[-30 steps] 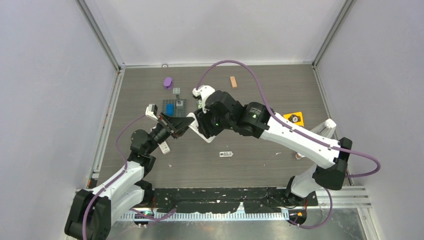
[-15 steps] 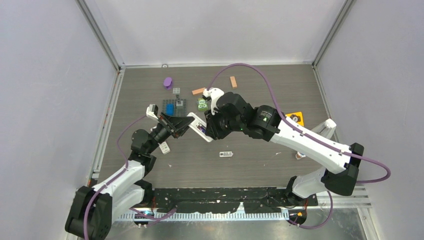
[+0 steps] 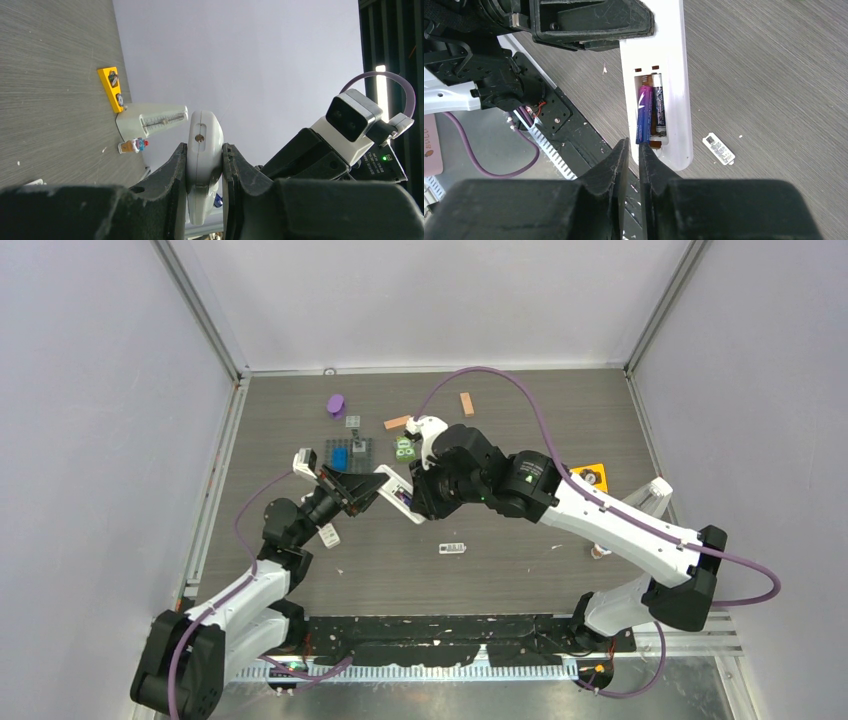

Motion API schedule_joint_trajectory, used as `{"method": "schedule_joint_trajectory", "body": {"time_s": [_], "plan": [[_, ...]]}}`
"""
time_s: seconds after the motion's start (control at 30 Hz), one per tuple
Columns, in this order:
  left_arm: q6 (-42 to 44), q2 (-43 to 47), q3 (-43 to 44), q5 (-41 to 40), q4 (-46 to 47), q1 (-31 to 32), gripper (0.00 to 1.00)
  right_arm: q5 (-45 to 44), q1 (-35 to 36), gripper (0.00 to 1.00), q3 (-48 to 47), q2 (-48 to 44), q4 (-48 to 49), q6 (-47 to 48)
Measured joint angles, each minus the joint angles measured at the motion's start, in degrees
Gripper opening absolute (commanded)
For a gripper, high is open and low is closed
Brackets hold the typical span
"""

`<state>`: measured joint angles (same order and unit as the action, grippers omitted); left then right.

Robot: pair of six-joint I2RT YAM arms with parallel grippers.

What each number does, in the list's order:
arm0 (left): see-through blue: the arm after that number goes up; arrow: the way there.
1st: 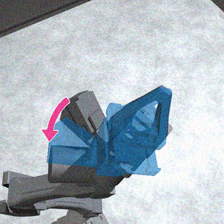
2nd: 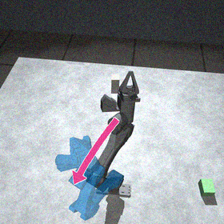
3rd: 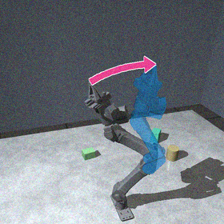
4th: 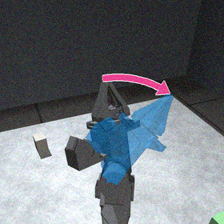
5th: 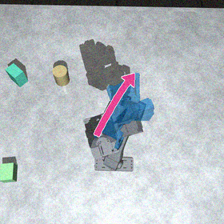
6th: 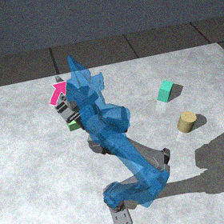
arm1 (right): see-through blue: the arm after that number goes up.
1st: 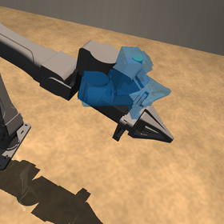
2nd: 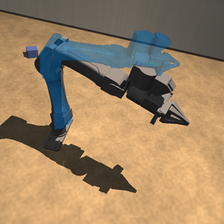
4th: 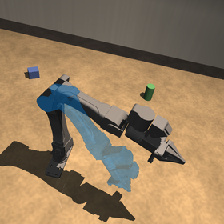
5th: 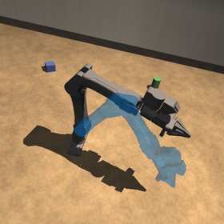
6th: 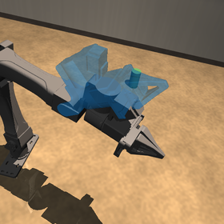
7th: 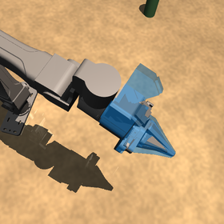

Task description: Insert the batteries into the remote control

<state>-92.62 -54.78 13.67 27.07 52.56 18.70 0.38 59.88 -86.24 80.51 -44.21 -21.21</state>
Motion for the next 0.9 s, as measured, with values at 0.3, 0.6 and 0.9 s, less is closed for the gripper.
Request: {"method": "schedule_joint_trajectory", "body": {"time_s": [0.3, 0.6, 0.9], "plan": [[0.0, -1.4, 0.0, 0.0, 0.3, 0.0, 0.00, 0.1, 0.0, 0.18, 0.0, 1.7, 0.2, 0.0], [0.0, -2.0, 0.0, -0.1, 0.5, 0.0, 0.00, 0.2, -0.2, 0.14, 0.0, 2.6, 0.3, -0.2], [0.0, -2.1, 0.0, 0.5, 1.2, 0.0, 0.00, 0.4, -1.1, 0.11, 0.0, 4.4, 1.4, -0.6]]}}
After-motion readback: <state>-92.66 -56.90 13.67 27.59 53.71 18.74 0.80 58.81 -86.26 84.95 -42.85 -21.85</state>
